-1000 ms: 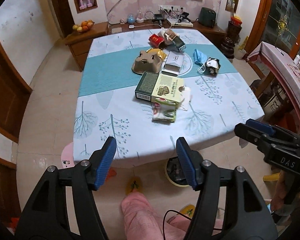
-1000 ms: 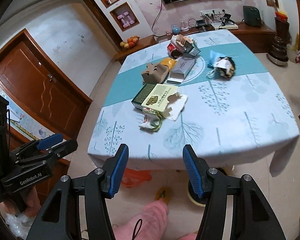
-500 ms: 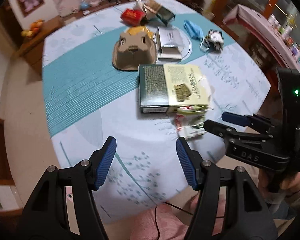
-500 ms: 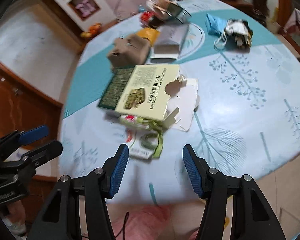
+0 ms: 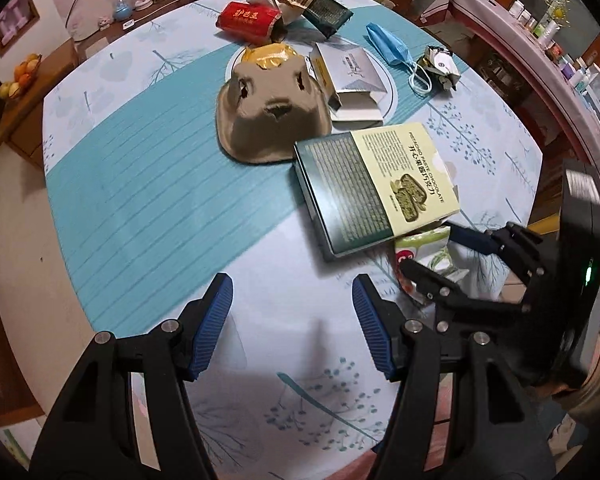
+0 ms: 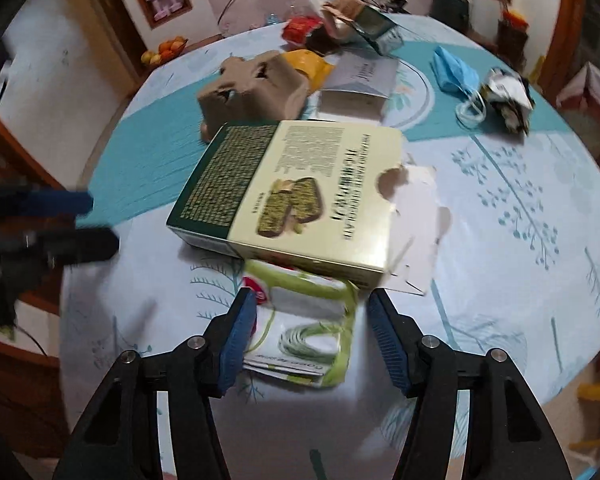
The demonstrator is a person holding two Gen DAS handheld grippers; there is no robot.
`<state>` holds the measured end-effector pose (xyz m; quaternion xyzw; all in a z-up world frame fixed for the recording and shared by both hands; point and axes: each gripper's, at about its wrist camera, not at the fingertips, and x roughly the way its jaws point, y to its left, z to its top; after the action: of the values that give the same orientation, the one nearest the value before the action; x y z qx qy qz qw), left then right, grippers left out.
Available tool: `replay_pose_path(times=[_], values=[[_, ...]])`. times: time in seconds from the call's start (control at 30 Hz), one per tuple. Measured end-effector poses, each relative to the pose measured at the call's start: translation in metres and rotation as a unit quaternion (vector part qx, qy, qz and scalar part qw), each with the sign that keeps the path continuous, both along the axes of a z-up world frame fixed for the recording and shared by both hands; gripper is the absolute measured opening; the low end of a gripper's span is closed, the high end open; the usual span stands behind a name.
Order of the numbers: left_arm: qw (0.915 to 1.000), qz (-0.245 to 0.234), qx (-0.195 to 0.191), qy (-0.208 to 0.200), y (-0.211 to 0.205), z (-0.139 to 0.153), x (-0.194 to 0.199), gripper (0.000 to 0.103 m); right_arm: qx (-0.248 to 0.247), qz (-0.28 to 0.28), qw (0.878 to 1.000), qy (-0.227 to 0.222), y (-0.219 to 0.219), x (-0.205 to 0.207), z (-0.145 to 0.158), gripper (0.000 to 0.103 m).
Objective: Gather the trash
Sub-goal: 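Move both tools back over the table toward the green snack box, then grasp the pistachio chocolate box with the left tool while the right tool grasps the green-white snack packet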
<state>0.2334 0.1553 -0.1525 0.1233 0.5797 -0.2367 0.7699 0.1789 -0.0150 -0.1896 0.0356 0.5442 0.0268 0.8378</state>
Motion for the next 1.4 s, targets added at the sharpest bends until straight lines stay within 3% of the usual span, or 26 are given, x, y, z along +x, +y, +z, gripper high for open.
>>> replay_pose_path(times=[0.07,0.17,0.47,0.67,0.8,0.87,0.97,1.2,1.4], values=[[1.0000,-0.003,0.000,0.000,-0.001,0.001,0.003,0.059,-0.007,0.010,1.000,-0.003,0.007,0.003,-0.001,0.032],[0.9999,-0.010,-0.001,-0.002,-0.004,0.001,0.009,0.059,0.019,0.007,1.000,-0.001,0.005,0.004,0.000,0.014],[0.9986,-0.046,-0.008,-0.024,-0.020,0.016,0.016,0.059,0.064,-0.024,0.998,-0.002,-0.015,-0.015,0.022,0.004],[0.9924,-0.114,0.013,-0.045,-0.045,0.024,0.025,0.061,0.085,-0.086,0.993,-0.009,-0.044,-0.038,0.043,0.003],[0.9796,-0.188,0.040,-0.060,-0.073,0.022,0.029,0.071,0.092,-0.143,0.985,-0.020,-0.071,-0.046,0.053,0.003],[0.9727,-0.221,0.039,-0.059,-0.086,0.020,0.031,0.085,0.092,-0.166,0.981,-0.026,-0.081,-0.047,0.056,0.003],[0.9603,-0.274,0.037,-0.037,-0.104,0.013,0.036,0.097,0.092,-0.189,0.977,-0.033,-0.091,-0.049,0.060,0.003],[0.9281,-0.363,0.075,-0.039,-0.139,-0.009,0.045,0.101,0.093,-0.222,0.970,-0.044,-0.100,-0.055,0.060,0.003],[0.9009,-0.423,0.098,-0.009,-0.149,-0.029,0.052,0.102,0.099,-0.241,0.965,-0.044,-0.105,-0.062,0.058,0.003]])
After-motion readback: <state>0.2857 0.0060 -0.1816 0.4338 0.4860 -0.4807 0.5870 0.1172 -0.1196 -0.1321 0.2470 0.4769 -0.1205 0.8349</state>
